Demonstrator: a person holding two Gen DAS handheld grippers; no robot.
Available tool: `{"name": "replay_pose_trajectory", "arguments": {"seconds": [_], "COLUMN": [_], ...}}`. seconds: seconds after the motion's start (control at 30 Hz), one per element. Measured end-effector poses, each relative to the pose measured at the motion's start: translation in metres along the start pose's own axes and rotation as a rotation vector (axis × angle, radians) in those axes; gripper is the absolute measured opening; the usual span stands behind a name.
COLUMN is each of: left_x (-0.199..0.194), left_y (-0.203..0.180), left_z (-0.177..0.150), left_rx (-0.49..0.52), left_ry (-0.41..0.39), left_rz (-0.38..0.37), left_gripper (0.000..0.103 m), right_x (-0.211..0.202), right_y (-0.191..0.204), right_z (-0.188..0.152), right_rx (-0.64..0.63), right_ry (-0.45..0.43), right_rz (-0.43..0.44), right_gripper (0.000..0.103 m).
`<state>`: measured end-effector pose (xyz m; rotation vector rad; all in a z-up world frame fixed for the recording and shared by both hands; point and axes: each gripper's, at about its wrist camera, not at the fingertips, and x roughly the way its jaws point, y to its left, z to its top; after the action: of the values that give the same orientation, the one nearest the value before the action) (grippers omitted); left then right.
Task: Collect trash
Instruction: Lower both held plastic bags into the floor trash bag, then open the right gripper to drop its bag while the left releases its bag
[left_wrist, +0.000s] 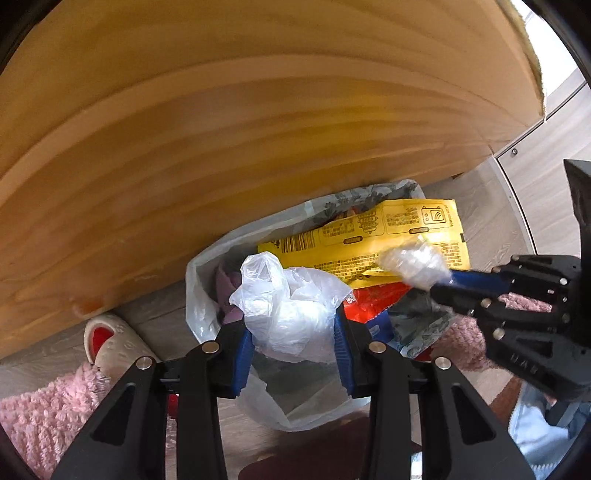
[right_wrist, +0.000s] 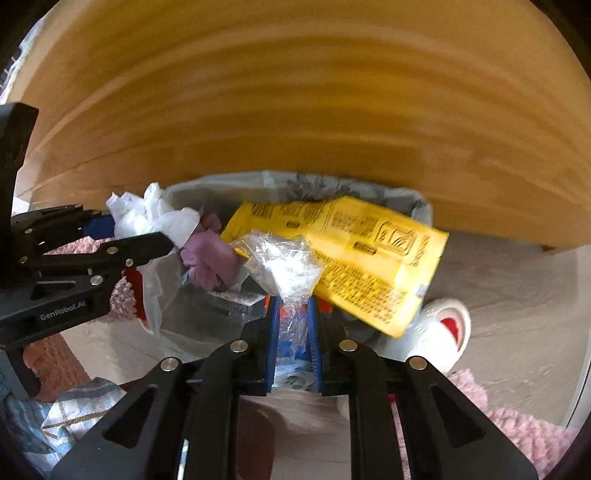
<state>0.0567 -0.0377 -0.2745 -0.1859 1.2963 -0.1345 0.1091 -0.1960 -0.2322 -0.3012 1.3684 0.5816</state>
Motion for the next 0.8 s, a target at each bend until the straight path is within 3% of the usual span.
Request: {"name": "replay_pose_trajectory", "arguments": {"seconds": [0.33, 0.8], "left_x": [0.025, 0.052], "left_y": [0.001, -0.002], "left_z": [0.0, 0.002], "left_rx": [0.007, 0.01], "left_ry": [0.06, 0.111], "left_rz": [-0.001, 0.002], "left_gripper": [0.036, 0.036], "right_x": [0.036, 0.067], "right_y": [-0.003, 0.0], "right_z": [0.007, 0.013], "right_rx": [0.028, 0.014], "right_ry": [0.108, 0.146], "right_rz": [0.052, -0.01], "right_gripper": [0.015, 0.016]}}
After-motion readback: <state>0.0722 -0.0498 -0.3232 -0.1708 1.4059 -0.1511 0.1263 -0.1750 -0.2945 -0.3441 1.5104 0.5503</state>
